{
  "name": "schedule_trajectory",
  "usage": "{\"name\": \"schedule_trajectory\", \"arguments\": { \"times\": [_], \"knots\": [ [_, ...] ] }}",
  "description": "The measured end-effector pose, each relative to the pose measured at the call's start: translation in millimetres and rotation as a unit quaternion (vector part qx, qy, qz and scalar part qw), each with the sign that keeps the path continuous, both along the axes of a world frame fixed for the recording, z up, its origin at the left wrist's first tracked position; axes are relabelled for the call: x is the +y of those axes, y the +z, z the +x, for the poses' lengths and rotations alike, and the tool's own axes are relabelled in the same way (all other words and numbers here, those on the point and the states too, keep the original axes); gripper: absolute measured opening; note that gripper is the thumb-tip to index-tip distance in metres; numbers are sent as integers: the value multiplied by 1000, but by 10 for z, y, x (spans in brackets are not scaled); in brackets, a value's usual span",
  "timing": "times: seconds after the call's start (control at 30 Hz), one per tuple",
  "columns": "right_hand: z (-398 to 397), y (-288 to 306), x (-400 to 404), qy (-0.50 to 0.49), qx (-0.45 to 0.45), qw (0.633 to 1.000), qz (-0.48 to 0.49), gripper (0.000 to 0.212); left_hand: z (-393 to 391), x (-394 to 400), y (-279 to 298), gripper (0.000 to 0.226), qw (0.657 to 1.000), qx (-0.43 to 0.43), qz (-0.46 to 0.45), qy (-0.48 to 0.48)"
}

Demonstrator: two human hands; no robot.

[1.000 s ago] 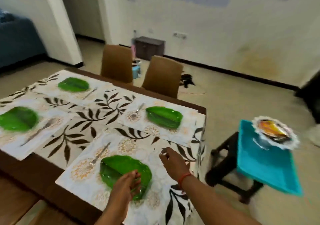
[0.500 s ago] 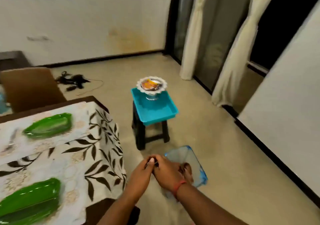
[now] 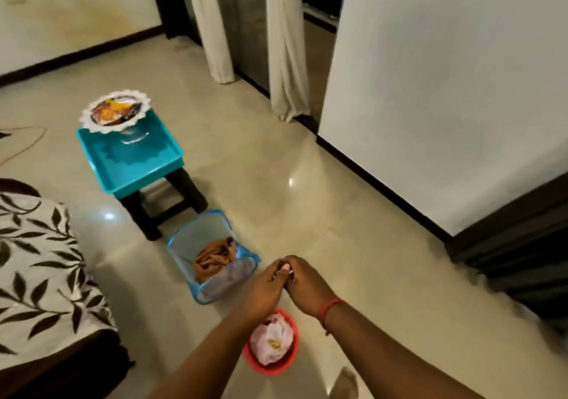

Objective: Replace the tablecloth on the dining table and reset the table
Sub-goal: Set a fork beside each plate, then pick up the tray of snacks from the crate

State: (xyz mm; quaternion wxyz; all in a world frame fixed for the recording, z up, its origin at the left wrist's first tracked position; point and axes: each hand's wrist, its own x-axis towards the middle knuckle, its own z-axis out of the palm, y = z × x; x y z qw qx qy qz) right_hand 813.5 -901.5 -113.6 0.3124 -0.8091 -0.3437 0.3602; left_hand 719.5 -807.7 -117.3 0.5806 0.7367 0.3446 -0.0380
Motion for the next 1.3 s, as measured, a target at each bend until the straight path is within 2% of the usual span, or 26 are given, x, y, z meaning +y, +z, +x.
{"name": "schedule_trajectory", "arguments": {
  "times": [0.07, 0.1, 0.13, 0.2, 0.23, 0.3, 0.37, 0.43, 0.67, 0.77, 0.87, 1.0, 1.17, 1.3],
  "knots": [
    [480, 26, -337, -7, -8, 999, -32, 26, 451, -302, 84, 22, 999, 3, 4, -43],
    [662, 47, -435, -4, -20, 999, -46, 31, 610, -359, 67, 29, 997, 9, 23, -69],
    [903, 59, -552, 2, -46, 997, -70, 40, 832, -423, 74, 50, 993, 20, 56, -99],
    [1352, 81, -694, 18, -126, 984, -125, 62, 1207, -437, 18, 96, 972, 57, 179, -144],
    [1542, 105, -725, 22, -164, 976, -141, 70, 1346, -416, 6, 104, 951, 74, 247, -167],
    [1930, 115, -742, 19, -216, 965, -149, 79, 1616, -346, -24, 92, 920, 90, 339, -175],
    [2211, 129, -677, 16, -245, 957, -151, 82, 1833, -209, 25, 82, 898, 96, 393, -174],
    [2498, 108, -501, 21, -261, 954, -144, 83, 2072, 36, 25, 81, 882, 111, 427, -167],
    [3630, -18, 477, 77, -271, 945, -164, 84, 2881, 1142, -347, 80, 883, 193, 405, -136],
    [4146, 2, 1088, 98, -271, 941, -177, 96, 3224, 1800, -348, 79, 884, 214, 390, -140],
    [4729, 46, 1945, 107, -268, 943, -166, 102, 3615, 2664, -217, 79, 879, 233, 403, -102],
    [5169, 99, 2889, 143, -265, 941, -153, 90, 3881, 3546, -23, 79, 872, 262, 413, -43],
    [5813, 23, 4364, 225, -284, 924, -122, 108, 4267, 4705, -32, 81, 872, 275, 402, 41],
    [6382, 22, 5696, 294, -288, 904, -113, 86, 4575, 5558, -60, 85, 868, 307, 376, 106]
  ]
}}
